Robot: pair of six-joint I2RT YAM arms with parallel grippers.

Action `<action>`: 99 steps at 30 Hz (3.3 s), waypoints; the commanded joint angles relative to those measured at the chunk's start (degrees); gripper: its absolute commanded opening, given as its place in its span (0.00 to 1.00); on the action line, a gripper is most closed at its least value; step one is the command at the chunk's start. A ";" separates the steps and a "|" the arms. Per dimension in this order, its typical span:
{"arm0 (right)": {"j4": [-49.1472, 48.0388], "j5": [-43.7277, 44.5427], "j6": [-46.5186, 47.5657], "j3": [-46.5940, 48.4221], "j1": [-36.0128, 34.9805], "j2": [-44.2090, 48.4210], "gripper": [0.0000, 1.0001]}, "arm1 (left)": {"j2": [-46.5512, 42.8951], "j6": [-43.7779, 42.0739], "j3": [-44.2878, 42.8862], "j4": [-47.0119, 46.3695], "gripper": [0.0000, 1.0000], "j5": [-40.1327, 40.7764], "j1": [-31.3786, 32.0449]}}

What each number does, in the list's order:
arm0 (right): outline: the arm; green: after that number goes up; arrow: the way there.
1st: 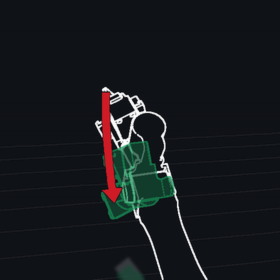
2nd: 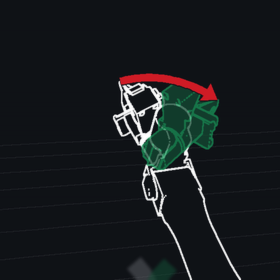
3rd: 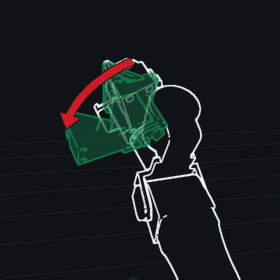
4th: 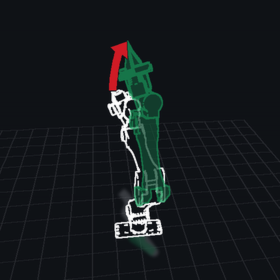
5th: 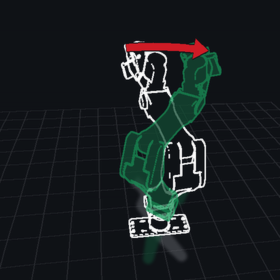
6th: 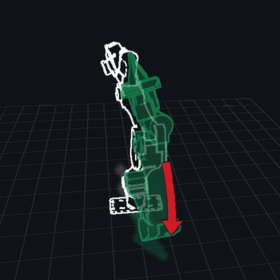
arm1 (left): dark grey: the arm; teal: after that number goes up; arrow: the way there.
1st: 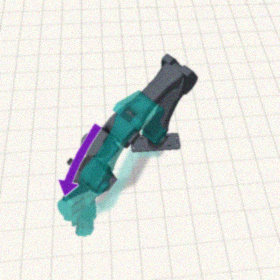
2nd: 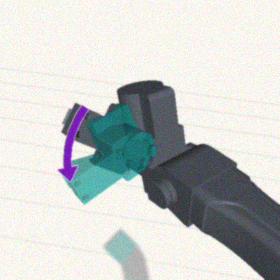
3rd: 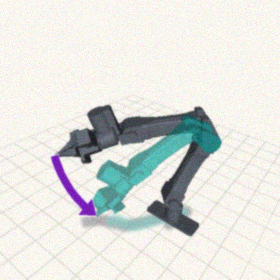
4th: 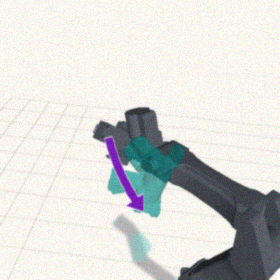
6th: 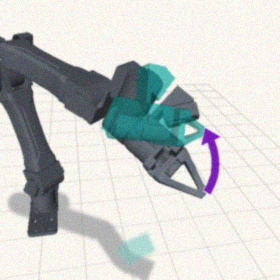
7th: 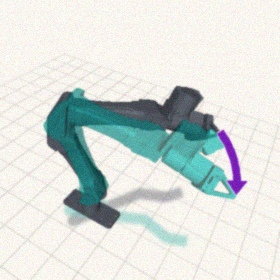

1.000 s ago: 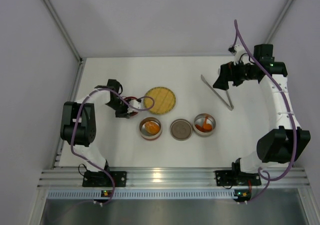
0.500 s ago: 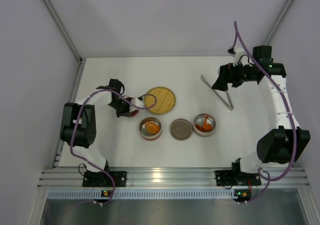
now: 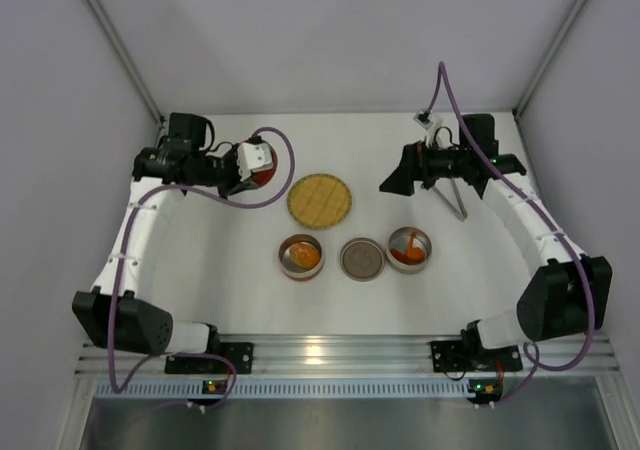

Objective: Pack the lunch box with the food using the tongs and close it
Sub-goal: Pick up the box lid from the center of the board.

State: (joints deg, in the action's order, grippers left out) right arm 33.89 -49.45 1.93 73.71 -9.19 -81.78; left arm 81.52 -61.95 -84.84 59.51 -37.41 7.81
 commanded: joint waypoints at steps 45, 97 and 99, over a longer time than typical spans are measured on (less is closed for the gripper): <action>-62.28 6.74 -20.74 2.49 -29.04 -15.25 0.73 | -12.08 70.21 6.44 -31.38 0.00 -17.61 0.53; -43.21 9.11 -29.69 0.65 -24.57 -11.56 0.00 | -11.64 62.77 2.06 -25.93 0.98 -5.23 2.91; -42.33 7.97 -34.88 -0.23 -22.37 -11.30 0.00 | -11.73 59.42 0.30 -24.27 0.98 -1.11 2.91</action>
State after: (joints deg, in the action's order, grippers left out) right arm -8.80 -39.24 -23.18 74.15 -34.20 -96.51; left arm 71.22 3.95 -80.44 33.56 -45.41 10.61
